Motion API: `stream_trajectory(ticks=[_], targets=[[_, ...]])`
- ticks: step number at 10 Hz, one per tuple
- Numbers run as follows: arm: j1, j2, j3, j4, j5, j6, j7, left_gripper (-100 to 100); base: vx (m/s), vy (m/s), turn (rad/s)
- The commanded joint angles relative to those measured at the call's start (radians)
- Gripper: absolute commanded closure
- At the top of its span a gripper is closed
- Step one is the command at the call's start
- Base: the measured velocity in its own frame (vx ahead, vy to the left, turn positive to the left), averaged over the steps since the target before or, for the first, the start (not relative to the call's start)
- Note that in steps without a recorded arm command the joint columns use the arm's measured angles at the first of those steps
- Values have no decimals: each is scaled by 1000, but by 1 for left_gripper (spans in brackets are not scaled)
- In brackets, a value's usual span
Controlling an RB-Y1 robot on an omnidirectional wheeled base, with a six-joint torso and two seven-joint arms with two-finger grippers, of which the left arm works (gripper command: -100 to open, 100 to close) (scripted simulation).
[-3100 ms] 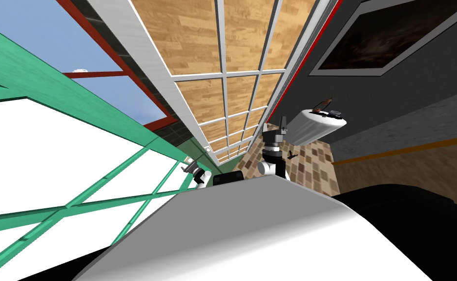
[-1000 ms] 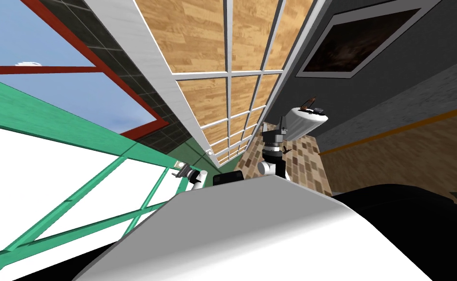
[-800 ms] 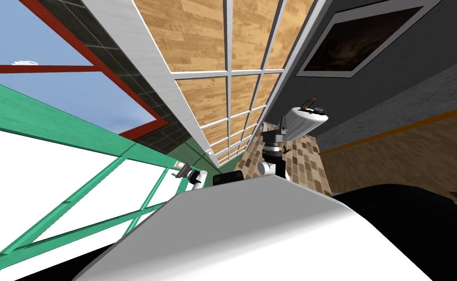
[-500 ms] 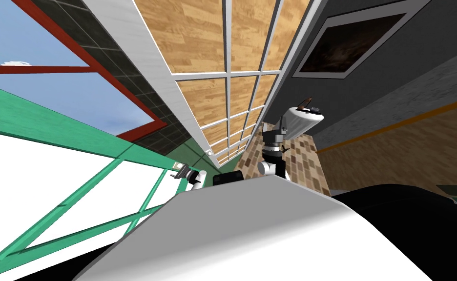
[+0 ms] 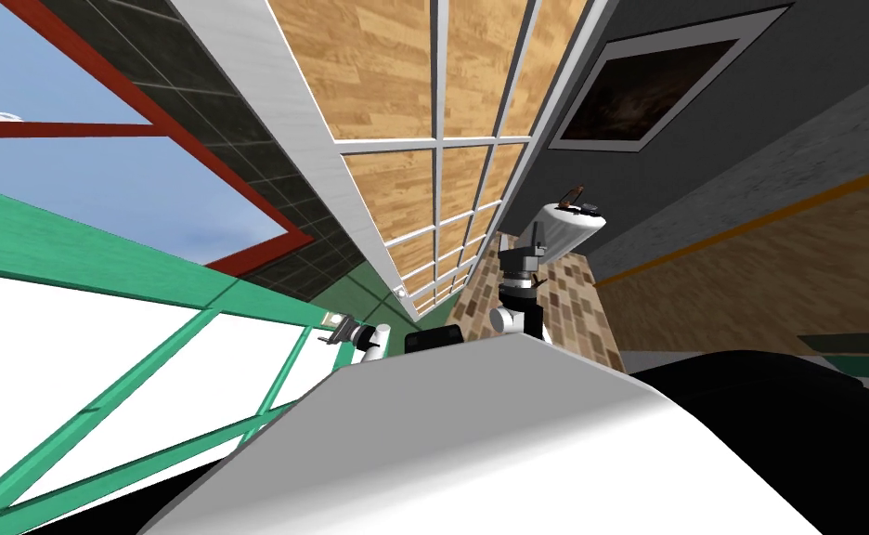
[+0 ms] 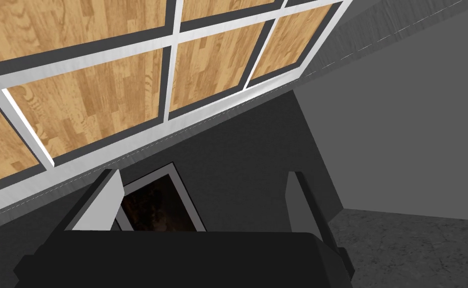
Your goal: Push the door open
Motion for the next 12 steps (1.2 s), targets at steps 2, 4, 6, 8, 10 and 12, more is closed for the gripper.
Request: stream_trajectory(ticks=[2, 4, 6, 8, 10, 12], targets=[[23, 10, 41, -13, 18, -38, 3, 100, 14, 38, -68], [16, 10, 67, -7, 32, -54, -1, 100, 16, 52, -98], [10, 9, 94, -1, 46, -70, -5, 100, 18, 66, -104], [10, 9, 94, 18, 46, -70, -5, 100, 15, 59, -17], [10, 9, 94, 5, 46, -70, -5, 100, 4, -3, 4], [4, 8, 120, 5, 60, -86, -8, 100, 2, 39, -102]])
